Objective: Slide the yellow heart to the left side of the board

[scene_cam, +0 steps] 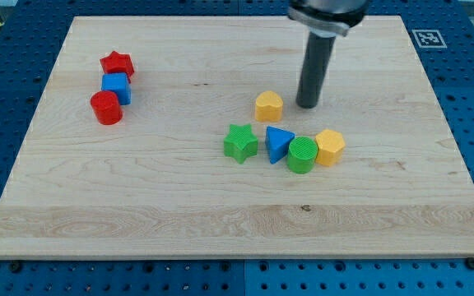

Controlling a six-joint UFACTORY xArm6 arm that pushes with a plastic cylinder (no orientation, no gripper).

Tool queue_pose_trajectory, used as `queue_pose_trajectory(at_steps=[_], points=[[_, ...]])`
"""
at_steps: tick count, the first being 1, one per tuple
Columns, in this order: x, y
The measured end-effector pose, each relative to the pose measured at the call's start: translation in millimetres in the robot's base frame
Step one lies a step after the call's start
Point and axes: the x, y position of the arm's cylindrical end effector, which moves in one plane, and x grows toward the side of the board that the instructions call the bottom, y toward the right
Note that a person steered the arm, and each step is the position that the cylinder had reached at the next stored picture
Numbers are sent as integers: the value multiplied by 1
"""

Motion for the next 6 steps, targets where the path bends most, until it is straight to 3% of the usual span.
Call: queue_pose_trajectory(at_steps=[2, 4, 6], points=[[7, -67], [26, -43], [34, -129]])
